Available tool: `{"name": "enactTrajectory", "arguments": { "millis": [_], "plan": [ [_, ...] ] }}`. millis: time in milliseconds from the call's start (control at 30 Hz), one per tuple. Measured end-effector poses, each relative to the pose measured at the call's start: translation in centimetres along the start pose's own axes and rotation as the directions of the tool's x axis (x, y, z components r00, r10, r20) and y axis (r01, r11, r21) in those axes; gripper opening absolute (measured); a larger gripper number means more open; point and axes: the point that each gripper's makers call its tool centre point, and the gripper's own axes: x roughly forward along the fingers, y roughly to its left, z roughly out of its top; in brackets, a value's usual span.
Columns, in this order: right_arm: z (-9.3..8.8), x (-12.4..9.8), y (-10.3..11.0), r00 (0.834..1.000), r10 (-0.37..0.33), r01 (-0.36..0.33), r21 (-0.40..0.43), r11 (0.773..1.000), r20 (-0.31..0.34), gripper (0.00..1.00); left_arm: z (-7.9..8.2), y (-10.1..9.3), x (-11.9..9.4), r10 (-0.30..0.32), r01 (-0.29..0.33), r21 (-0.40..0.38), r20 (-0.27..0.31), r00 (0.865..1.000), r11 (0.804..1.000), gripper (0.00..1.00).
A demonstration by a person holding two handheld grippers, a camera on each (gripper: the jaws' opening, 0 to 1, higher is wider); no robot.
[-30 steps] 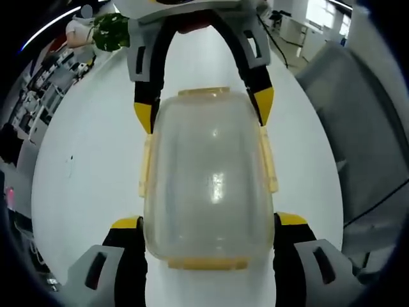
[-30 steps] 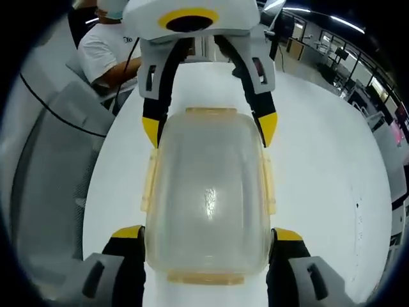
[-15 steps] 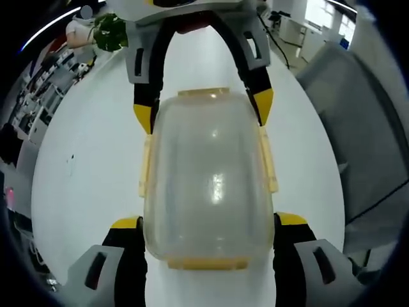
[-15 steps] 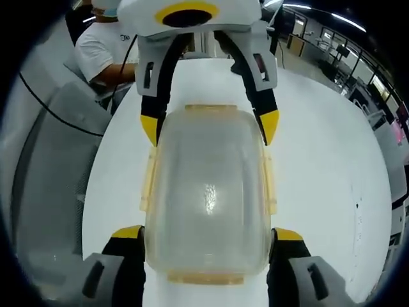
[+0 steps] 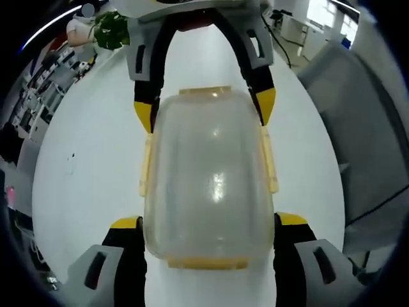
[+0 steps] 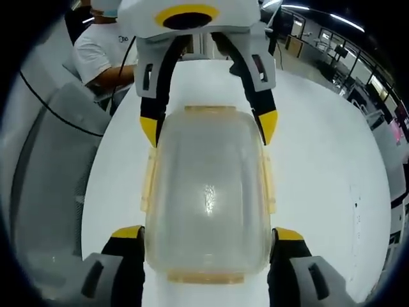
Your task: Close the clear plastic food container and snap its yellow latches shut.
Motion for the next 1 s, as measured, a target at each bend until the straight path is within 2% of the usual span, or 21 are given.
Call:
{"name": "enactTrajectory", "arguments": {
  "millis": [67,200,433,667,800,867,933,1000],
  "plan": [
    [0.1,-0.1,-0.1,1.000,-0.016,0.016,-0.007,1.000,0.005,0.81,-0.1,0.3,-0.3,0.028,-0.029,-0.029,-0.017,0.999,0.999,0.82],
    [0.3,-0.3,-0.2,0.999,-0.043,0.043,0.023,0.999,0.023,0.91,0.8,0.4,-0.8,0.039,-0.037,-0.049,0.031,0.999,0.998,0.86],
    [0.5,-1.2,0.1,0.998,-0.054,0.053,0.017,0.998,0.034,0.91,0.5,0.3,-1.3,0.062,-0.061,-0.053,0.024,0.998,0.997,0.90],
    [0.6,-1.8,0.7,0.997,-0.065,0.064,0.020,0.998,0.032,0.91,0.6,0.0,-2.4,0.090,-0.087,-0.070,0.043,0.995,0.994,0.91],
    [1.0,-2.4,0.9,0.995,-0.083,0.081,0.043,0.996,0.053,0.92,1.1,-0.1,-3.1,0.118,-0.112,-0.083,0.070,0.991,0.990,0.94],
    [1.2,-2.7,0.8,0.993,-0.101,0.098,0.048,0.994,0.063,0.98,1.2,-0.3,-3.3,0.126,-0.119,-0.095,0.072,0.989,0.988,0.98],
    [1.5,-3.0,0.9,0.989,-0.120,0.116,0.049,0.992,0.081,0.99,1.1,-0.4,-3.7,0.150,-0.144,-0.087,0.065,0.987,0.986,0.99],
    [1.2,-3.5,0.9,0.987,-0.149,0.143,0.077,0.987,0.066,0.99,1.0,-0.3,-4.3,0.181,-0.174,-0.101,0.066,0.981,0.979,0.99]
  ]
}}
